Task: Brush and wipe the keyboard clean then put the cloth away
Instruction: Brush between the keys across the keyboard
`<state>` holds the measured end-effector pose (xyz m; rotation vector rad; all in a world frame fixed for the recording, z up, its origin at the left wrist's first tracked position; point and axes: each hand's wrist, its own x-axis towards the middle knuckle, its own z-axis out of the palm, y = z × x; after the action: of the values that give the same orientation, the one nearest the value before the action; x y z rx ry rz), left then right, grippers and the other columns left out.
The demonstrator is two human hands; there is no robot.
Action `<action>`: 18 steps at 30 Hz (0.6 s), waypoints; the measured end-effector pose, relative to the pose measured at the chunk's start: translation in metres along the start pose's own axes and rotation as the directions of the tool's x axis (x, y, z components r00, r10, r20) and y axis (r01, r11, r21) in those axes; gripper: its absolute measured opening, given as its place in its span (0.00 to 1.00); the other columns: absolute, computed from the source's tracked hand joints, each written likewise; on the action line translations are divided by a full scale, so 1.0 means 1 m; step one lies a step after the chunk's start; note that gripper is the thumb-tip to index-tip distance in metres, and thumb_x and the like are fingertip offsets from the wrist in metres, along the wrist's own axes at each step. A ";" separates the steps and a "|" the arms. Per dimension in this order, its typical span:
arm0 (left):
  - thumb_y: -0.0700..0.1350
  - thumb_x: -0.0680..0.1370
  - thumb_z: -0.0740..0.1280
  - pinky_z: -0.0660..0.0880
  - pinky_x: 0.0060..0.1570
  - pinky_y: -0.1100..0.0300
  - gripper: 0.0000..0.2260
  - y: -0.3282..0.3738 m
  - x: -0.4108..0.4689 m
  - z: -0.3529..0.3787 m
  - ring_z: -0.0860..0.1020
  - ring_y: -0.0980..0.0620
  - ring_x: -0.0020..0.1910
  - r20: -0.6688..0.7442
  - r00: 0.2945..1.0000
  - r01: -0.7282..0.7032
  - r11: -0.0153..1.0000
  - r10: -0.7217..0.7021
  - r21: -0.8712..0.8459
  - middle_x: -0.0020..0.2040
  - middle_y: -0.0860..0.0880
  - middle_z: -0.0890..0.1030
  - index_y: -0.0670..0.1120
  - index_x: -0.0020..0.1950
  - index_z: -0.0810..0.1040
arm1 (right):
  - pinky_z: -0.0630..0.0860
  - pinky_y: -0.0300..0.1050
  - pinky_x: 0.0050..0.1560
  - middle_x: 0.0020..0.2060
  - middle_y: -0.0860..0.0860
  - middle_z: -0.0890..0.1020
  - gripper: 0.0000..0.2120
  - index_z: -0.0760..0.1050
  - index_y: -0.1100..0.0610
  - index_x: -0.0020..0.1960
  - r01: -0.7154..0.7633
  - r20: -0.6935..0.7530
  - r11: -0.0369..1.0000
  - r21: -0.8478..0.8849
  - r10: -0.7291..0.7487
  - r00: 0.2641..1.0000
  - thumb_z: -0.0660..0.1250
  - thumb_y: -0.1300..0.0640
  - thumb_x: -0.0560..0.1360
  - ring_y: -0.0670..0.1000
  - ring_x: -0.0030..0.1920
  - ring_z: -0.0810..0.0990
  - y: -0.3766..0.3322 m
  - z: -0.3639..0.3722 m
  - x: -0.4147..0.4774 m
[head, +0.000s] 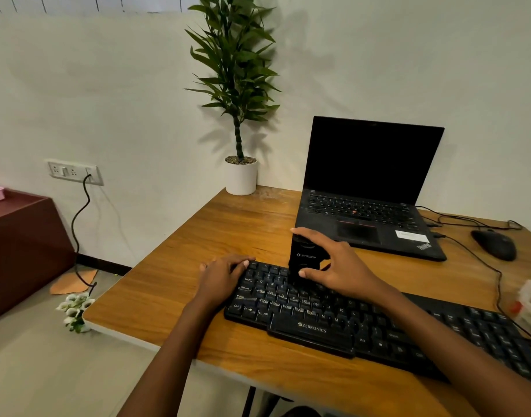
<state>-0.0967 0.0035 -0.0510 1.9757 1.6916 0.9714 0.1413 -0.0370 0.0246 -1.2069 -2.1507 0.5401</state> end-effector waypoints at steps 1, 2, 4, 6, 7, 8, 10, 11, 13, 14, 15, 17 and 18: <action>0.51 0.80 0.60 0.53 0.63 0.53 0.11 0.000 0.000 0.000 0.71 0.50 0.65 -0.001 1.000 -0.001 1.000 0.001 0.003 0.63 0.55 0.78 0.57 0.60 0.78 | 0.76 0.34 0.40 0.60 0.44 0.75 0.34 0.61 0.34 0.64 -0.007 0.013 0.999 0.039 0.006 1.000 0.73 0.60 0.69 0.47 0.50 0.79 0.000 -0.003 -0.001; 0.51 0.80 0.60 0.53 0.62 0.53 0.11 0.000 0.000 0.000 0.71 0.50 0.65 -0.002 1.000 -0.001 1.000 0.001 0.005 0.63 0.55 0.78 0.57 0.60 0.78 | 0.77 0.35 0.42 0.61 0.43 0.74 0.34 0.62 0.34 0.64 -0.023 0.026 0.998 0.065 0.022 0.999 0.73 0.60 0.69 0.48 0.52 0.79 0.000 -0.007 -0.002; 0.51 0.80 0.60 0.53 0.63 0.52 0.11 0.000 0.000 0.000 0.71 0.50 0.65 -0.002 1.000 0.000 1.000 0.000 0.006 0.63 0.56 0.78 0.57 0.60 0.78 | 0.78 0.39 0.47 0.62 0.44 0.74 0.34 0.61 0.35 0.65 -0.041 0.027 0.998 0.039 0.040 0.999 0.74 0.60 0.69 0.50 0.53 0.79 0.002 -0.012 0.001; 0.51 0.80 0.60 0.52 0.65 0.51 0.12 0.000 0.000 0.000 0.70 0.50 0.66 0.001 1.000 0.002 1.000 -0.002 0.015 0.63 0.56 0.77 0.57 0.61 0.78 | 0.79 0.41 0.47 0.62 0.45 0.75 0.35 0.60 0.35 0.65 -0.016 0.014 1.000 -0.004 0.016 1.000 0.73 0.60 0.69 0.50 0.50 0.80 0.001 -0.008 0.006; 0.51 0.80 0.59 0.52 0.65 0.51 0.12 0.000 0.000 0.000 0.70 0.50 0.66 0.004 1.000 -0.001 1.000 0.000 0.021 0.63 0.56 0.77 0.57 0.61 0.78 | 0.79 0.39 0.46 0.61 0.43 0.75 0.35 0.60 0.35 0.65 -0.006 0.014 1.000 0.009 0.006 1.000 0.73 0.61 0.69 0.49 0.50 0.80 -0.002 -0.003 0.008; 0.51 0.80 0.59 0.52 0.65 0.51 0.12 0.001 0.000 0.000 0.70 0.51 0.65 0.003 1.000 -0.007 1.000 0.007 0.021 0.63 0.55 0.77 0.57 0.61 0.77 | 0.77 0.35 0.47 0.59 0.39 0.74 0.35 0.60 0.34 0.64 0.003 0.017 0.999 0.037 -0.004 1.000 0.73 0.61 0.69 0.47 0.51 0.79 -0.004 0.001 0.009; 0.51 0.81 0.60 0.52 0.62 0.54 0.12 0.002 -0.001 0.000 0.71 0.52 0.64 -0.006 1.000 -0.014 1.000 0.014 0.007 0.63 0.55 0.78 0.57 0.61 0.78 | 0.73 0.27 0.48 0.57 0.34 0.71 0.34 0.61 0.35 0.64 0.011 0.010 0.995 0.098 -0.012 1.000 0.73 0.61 0.69 0.43 0.54 0.76 -0.007 0.006 0.013; 0.51 0.81 0.60 0.53 0.60 0.55 0.11 0.002 -0.002 -0.001 0.71 0.52 0.64 -0.009 1.000 -0.016 1.000 0.016 0.006 0.63 0.56 0.78 0.57 0.61 0.78 | 0.72 0.26 0.49 0.57 0.34 0.70 0.34 0.61 0.37 0.64 0.011 -0.001 0.993 0.118 -0.011 1.000 0.73 0.61 0.69 0.43 0.55 0.76 -0.008 0.008 0.014; 0.51 0.81 0.60 0.52 0.57 0.57 0.11 0.002 -0.002 -0.001 0.71 0.52 0.64 -0.012 1.000 -0.016 1.000 0.016 0.014 0.62 0.56 0.78 0.57 0.60 0.78 | 0.73 0.26 0.48 0.60 0.38 0.70 0.34 0.61 0.39 0.65 0.021 -0.034 0.988 0.155 -0.016 0.999 0.73 0.62 0.69 0.44 0.55 0.76 -0.010 0.017 0.019; 0.51 0.81 0.60 0.52 0.55 0.57 0.11 0.002 -0.002 -0.001 0.71 0.52 0.63 -0.013 1.000 -0.013 1.000 0.013 0.022 0.62 0.56 0.78 0.57 0.60 0.78 | 0.74 0.27 0.46 0.61 0.39 0.70 0.34 0.62 0.39 0.66 0.027 -0.047 0.984 0.176 -0.019 0.999 0.73 0.62 0.69 0.45 0.55 0.76 -0.011 0.022 0.020; 0.51 0.81 0.59 0.52 0.55 0.57 0.12 0.003 -0.002 -0.001 0.71 0.52 0.63 -0.012 1.000 -0.011 0.999 0.012 0.031 0.61 0.56 0.78 0.57 0.61 0.78 | 0.73 0.27 0.45 0.62 0.40 0.70 0.34 0.62 0.40 0.66 0.037 -0.052 0.981 0.189 -0.027 0.998 0.73 0.62 0.69 0.45 0.55 0.76 -0.013 0.026 0.021; 0.51 0.81 0.59 0.52 0.55 0.57 0.12 0.004 -0.002 -0.001 0.71 0.51 0.63 -0.007 1.000 -0.015 0.999 0.015 0.031 0.61 0.56 0.78 0.57 0.61 0.77 | 0.74 0.28 0.47 0.62 0.40 0.70 0.34 0.61 0.38 0.66 0.049 -0.032 0.983 0.178 -0.044 0.999 0.73 0.61 0.70 0.47 0.57 0.76 -0.015 0.025 0.020; 0.51 0.81 0.59 0.53 0.57 0.56 0.12 0.004 -0.002 -0.001 0.71 0.51 0.63 -0.007 1.000 -0.013 1.000 0.013 0.021 0.61 0.55 0.78 0.57 0.61 0.78 | 0.75 0.30 0.50 0.62 0.39 0.70 0.34 0.61 0.36 0.65 0.046 -0.006 0.986 0.161 -0.046 0.999 0.73 0.61 0.70 0.49 0.58 0.77 -0.014 0.019 0.017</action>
<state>-0.0947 0.0004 -0.0483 2.0010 1.7014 0.9701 0.1129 -0.0301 0.0243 -1.0663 -2.0834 0.6782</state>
